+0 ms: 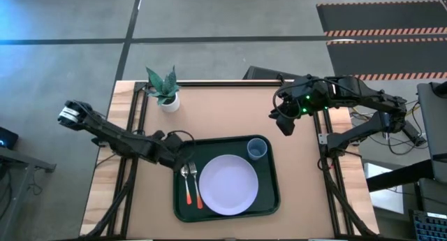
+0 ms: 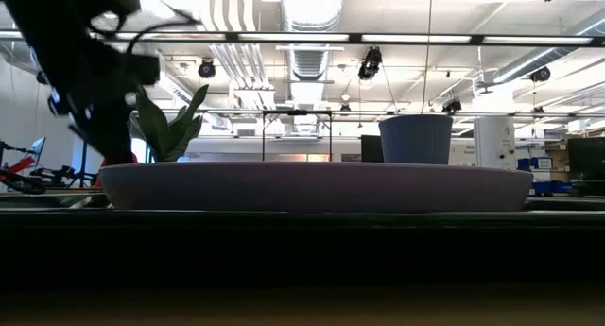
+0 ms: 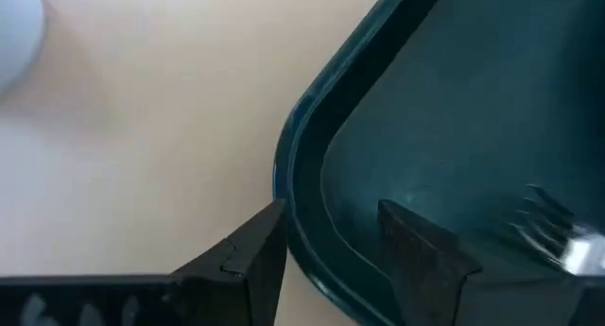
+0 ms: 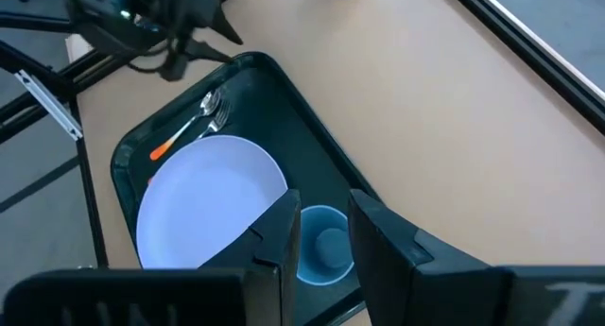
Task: Pick and place plate/cup/fork/spoon on tray
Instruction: Adjust the dark green tray
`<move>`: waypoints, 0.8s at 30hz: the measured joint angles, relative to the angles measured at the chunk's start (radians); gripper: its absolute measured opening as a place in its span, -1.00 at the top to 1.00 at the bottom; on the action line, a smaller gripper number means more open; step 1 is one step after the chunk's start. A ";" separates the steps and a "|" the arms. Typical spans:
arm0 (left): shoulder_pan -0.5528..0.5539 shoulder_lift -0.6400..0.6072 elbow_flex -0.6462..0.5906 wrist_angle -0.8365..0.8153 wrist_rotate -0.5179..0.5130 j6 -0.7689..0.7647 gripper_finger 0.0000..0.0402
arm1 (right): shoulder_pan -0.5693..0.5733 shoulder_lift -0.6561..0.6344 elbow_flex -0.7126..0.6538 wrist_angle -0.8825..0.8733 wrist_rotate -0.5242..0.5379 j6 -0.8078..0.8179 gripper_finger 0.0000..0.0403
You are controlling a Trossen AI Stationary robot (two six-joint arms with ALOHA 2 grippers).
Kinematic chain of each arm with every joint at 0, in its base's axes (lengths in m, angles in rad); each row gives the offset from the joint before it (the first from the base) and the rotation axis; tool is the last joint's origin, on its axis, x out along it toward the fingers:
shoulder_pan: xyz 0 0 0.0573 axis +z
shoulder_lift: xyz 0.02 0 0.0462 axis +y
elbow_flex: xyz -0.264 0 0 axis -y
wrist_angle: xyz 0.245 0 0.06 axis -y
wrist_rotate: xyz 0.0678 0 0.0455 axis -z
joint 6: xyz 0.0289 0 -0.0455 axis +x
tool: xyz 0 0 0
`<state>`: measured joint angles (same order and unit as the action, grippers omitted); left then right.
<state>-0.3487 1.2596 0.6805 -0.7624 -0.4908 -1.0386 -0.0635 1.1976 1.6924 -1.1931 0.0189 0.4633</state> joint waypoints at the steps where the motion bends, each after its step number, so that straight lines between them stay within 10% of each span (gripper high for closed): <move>1: 0.009 0.008 -0.019 0.025 0.000 0.000 0.26 | 0.000 0.000 0.000 0.000 0.000 0.000 0.61; 24: 0.318 0.198 -0.077 0.362 -0.009 0.342 0.53 | 0.000 0.000 0.000 0.000 0.000 0.009 0.61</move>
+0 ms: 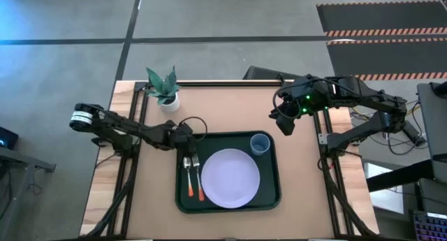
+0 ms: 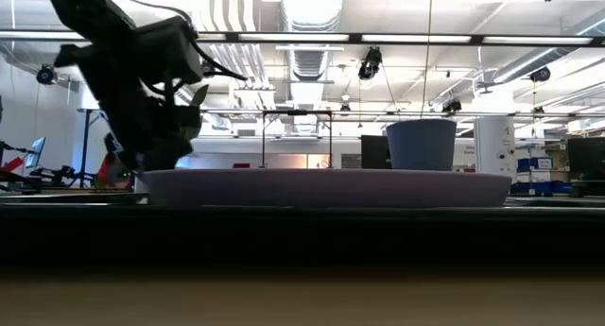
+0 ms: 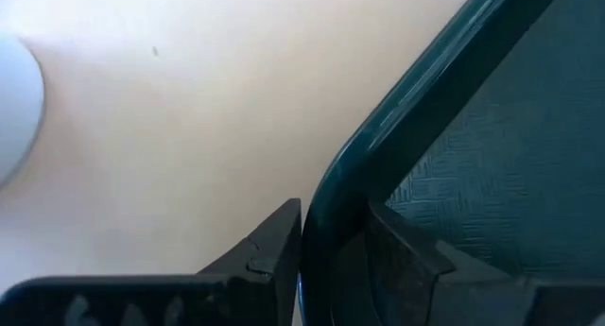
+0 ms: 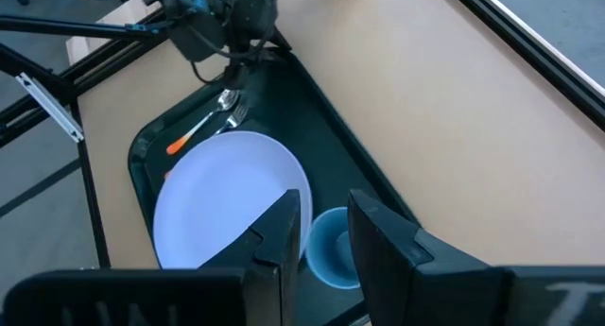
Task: Pick and place plate/cup/fork/spoon on tray
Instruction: Adjust the dark green tray
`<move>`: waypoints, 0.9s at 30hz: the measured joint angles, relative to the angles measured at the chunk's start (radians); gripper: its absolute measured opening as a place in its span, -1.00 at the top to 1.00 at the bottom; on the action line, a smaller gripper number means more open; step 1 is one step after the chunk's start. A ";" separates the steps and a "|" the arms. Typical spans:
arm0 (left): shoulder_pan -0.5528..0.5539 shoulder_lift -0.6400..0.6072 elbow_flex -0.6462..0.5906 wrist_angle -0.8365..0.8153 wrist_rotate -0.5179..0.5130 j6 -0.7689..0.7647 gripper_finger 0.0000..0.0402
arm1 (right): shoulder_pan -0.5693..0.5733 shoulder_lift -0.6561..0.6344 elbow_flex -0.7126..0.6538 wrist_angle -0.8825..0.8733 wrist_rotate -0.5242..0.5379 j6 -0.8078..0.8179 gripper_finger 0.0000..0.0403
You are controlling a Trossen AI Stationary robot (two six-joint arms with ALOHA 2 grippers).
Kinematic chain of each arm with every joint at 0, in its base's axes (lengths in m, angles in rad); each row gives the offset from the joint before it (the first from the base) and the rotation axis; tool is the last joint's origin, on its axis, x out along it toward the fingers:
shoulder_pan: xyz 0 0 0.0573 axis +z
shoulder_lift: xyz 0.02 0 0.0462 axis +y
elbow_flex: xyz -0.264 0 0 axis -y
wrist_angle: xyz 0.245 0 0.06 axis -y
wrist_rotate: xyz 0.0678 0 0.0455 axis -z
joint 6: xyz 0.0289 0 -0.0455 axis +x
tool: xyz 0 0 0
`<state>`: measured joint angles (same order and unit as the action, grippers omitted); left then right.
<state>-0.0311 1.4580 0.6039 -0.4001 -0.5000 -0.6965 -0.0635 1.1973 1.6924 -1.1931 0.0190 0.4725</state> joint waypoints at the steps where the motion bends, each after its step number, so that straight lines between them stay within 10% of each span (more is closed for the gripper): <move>1: 0.010 0.000 0.000 0.018 -0.007 0.019 0.54 | 0.000 0.000 0.000 0.000 0.000 0.000 0.61; 27: 0.184 -0.001 0.032 0.244 0.020 0.341 0.54 | 0.000 0.000 0.000 0.000 0.000 0.034 0.61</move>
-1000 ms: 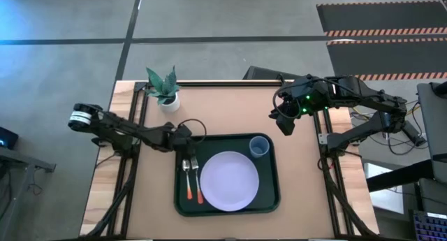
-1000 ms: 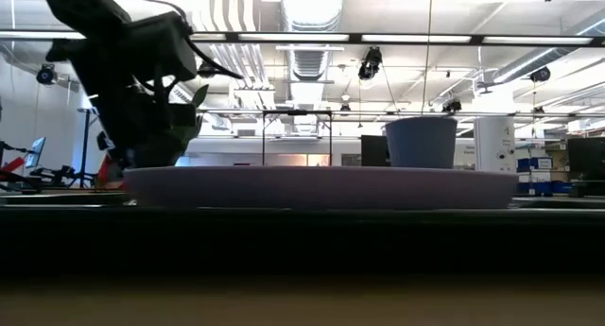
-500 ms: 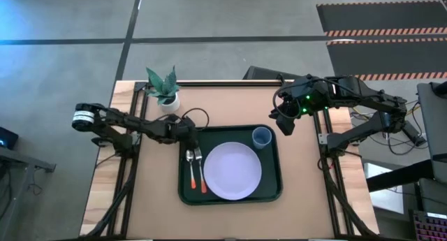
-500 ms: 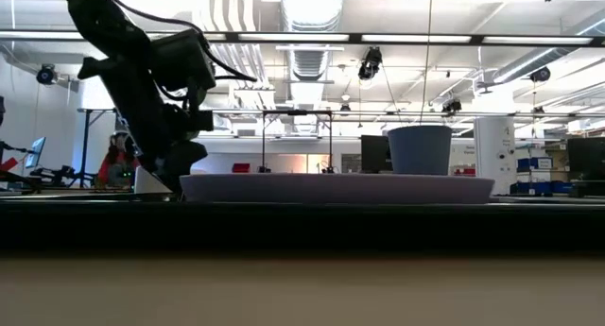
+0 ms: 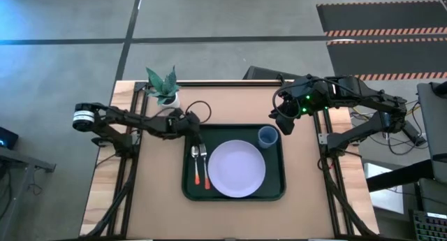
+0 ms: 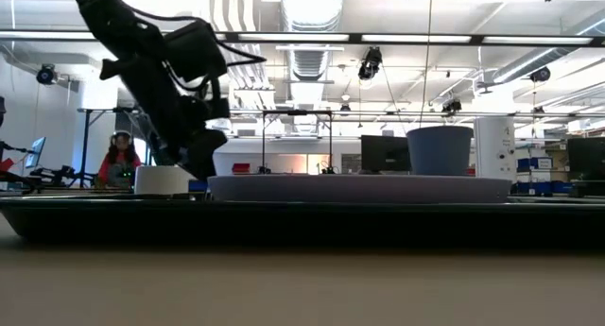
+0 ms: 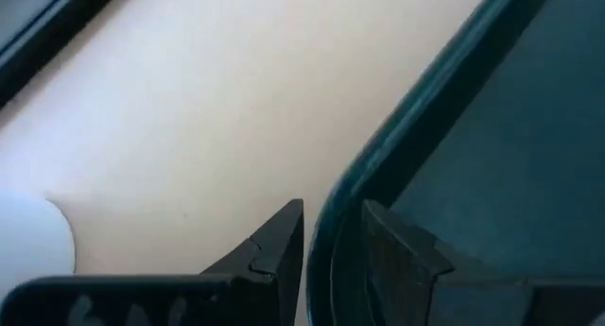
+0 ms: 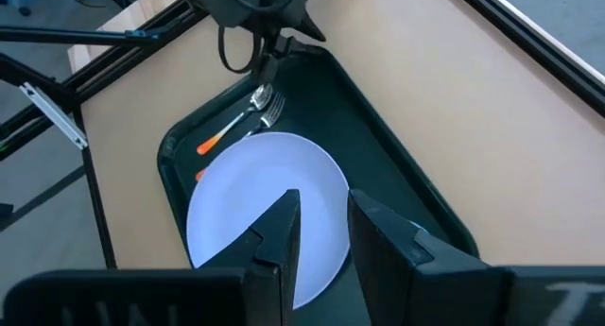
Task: Pick and place plate/cup/fork/spoon on tray
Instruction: Adjust the dark green tray
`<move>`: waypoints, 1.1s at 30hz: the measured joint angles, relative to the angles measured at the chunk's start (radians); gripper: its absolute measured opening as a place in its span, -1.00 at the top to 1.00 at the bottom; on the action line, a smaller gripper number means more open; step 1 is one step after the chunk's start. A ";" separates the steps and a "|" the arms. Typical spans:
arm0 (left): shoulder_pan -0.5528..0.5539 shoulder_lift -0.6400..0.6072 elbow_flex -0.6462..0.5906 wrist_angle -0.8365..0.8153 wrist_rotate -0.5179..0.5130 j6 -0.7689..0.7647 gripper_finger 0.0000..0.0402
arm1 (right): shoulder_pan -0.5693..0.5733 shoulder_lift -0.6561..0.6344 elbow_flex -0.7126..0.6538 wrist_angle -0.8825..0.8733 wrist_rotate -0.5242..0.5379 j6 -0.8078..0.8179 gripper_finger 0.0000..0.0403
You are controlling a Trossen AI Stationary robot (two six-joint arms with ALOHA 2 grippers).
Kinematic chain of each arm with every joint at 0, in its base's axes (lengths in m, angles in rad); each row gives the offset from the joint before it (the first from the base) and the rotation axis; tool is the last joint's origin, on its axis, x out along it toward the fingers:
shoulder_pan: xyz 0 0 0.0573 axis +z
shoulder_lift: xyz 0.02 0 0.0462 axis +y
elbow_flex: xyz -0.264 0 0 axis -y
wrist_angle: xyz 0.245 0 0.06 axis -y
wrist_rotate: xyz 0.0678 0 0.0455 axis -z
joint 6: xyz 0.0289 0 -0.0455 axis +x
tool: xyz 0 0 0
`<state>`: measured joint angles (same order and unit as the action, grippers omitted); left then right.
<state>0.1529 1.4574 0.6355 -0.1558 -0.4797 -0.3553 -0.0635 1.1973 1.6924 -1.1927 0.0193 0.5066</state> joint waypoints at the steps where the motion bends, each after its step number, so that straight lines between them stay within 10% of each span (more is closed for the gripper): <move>1: 0.005 0.000 0.006 0.001 0.000 0.003 0.54 | 0.000 0.000 0.000 0.000 0.000 0.004 0.61; 18: -0.016 -0.206 0.061 -0.187 0.139 -0.136 0.54 | 0.009 0.010 -0.005 -0.109 -0.117 0.142 0.61; 33: -0.164 -0.679 0.097 -0.328 -0.032 -0.216 0.54 | 0.358 0.152 -0.300 -0.017 -0.170 0.401 0.61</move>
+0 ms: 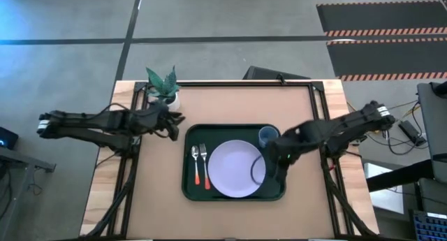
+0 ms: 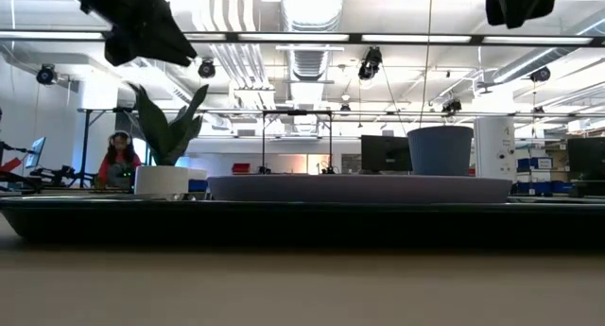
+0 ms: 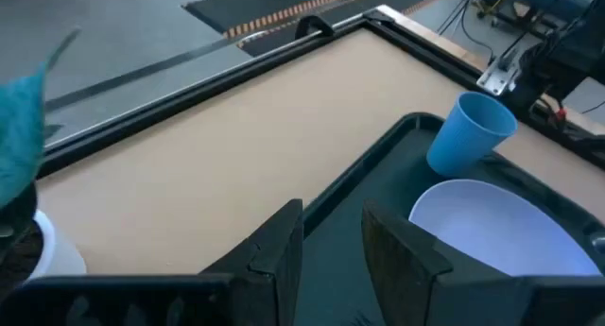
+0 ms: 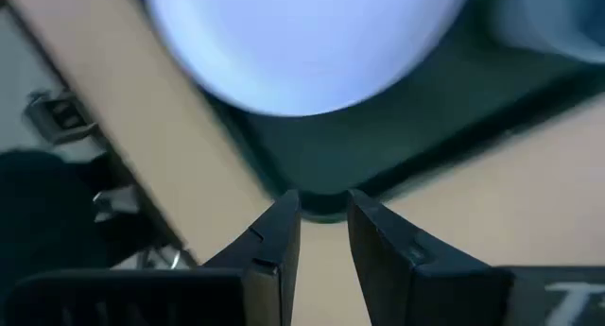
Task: Pick and place plate/cup/fork/spoon on tray
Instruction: Adjust the dark green tray
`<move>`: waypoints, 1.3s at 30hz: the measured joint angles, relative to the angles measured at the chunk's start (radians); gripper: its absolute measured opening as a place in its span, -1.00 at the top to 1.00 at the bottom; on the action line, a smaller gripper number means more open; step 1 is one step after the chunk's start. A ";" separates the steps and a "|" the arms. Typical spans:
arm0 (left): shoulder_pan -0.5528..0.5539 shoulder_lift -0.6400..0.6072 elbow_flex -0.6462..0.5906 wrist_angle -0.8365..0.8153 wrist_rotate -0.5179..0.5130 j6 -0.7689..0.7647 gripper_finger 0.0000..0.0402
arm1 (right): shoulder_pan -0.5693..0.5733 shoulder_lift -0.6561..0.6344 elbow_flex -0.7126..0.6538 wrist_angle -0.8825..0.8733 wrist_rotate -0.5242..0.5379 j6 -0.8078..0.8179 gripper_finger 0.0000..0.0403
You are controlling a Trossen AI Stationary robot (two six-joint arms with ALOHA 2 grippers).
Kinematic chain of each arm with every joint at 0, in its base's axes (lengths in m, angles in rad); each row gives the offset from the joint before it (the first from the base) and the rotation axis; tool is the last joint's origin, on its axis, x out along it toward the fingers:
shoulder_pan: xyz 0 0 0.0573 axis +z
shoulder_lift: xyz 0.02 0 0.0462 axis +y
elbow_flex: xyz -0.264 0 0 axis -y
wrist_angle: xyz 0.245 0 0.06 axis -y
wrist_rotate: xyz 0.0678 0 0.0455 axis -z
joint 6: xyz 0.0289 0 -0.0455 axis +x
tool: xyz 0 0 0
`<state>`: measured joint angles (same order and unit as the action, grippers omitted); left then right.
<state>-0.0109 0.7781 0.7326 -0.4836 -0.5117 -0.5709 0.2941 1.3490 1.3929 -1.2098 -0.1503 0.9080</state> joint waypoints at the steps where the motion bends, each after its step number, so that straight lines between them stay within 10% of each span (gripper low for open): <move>1: 0.000 -0.009 0.000 -0.005 0.000 0.000 0.54 | 0.018 0.013 -0.009 0.033 -0.012 0.002 0.61; 17: -0.005 0.021 0.001 -0.007 0.015 0.003 0.54 | 0.236 0.159 -0.015 0.098 0.052 0.161 0.61; 39: -0.019 -0.044 0.039 -0.035 0.036 0.034 0.54 | 0.410 0.028 -0.196 0.254 0.309 0.428 0.61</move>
<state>-0.0299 0.7337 0.7719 -0.5186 -0.4759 -0.5370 0.7037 1.3766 1.1972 -0.9554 0.1582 1.3364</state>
